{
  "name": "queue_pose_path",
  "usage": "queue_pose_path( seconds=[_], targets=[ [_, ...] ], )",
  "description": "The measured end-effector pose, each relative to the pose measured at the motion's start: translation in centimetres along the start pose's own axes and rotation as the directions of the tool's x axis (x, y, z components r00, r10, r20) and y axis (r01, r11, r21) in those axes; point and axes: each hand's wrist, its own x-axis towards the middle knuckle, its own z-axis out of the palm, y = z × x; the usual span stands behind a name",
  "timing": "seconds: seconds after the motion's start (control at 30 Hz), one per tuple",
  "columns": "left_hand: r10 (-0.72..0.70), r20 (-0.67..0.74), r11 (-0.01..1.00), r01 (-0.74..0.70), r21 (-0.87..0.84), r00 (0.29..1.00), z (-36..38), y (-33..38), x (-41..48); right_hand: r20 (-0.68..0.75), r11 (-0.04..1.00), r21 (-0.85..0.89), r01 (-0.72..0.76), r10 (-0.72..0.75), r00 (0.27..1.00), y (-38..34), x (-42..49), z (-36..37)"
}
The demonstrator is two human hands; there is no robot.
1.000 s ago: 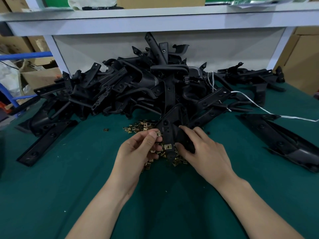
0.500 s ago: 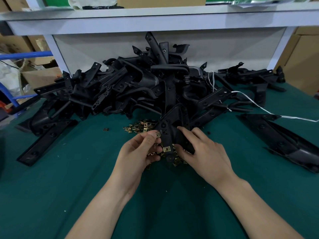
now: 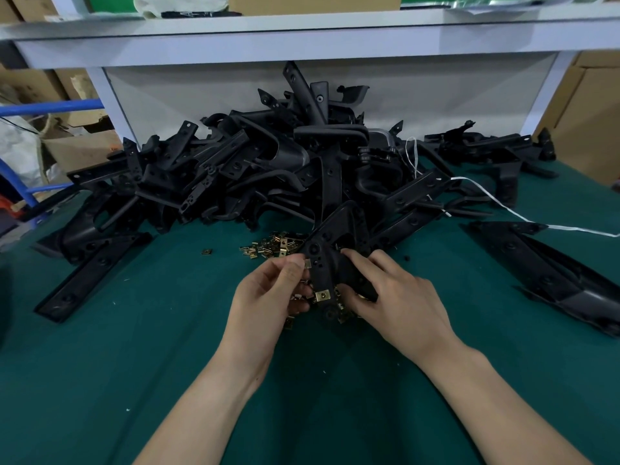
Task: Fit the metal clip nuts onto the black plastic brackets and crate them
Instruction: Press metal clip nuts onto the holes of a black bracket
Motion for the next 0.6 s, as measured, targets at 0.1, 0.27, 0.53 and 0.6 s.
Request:
queue_pose_path(
  seconds=[0.1, 0.27, 0.53, 0.6],
  targets=[
    [0.009, 0.009, 1.000, -0.009, 0.016, 1.000, -0.10, -0.10, 0.04, 0.011, 1.000, 0.008, -0.005, 0.005, 1.000, 0.04, -0.01, -0.08],
    [0.003, 0.015, 1.000, -0.003, 0.027, 1.000, -0.12, -0.09, -0.03, 0.016, 1.000, 0.021, -0.003, 0.002, 1.000, -0.02, -0.06, -0.12],
    [-0.005, -0.009, 1.000, 0.005, -0.016, 1.000, 0.26, -0.56, -0.13, 0.000, 0.999, 0.046, -0.002, 0.002, 1.000, -0.10, -0.07, -0.06],
    [0.005, -0.026, 1.000, -0.005, 0.002, 1.000, 0.36, -0.82, -0.19, -0.004, 0.999, 0.047, 0.001, -0.001, 1.000, -0.11, -0.07, -0.05]
  ],
)
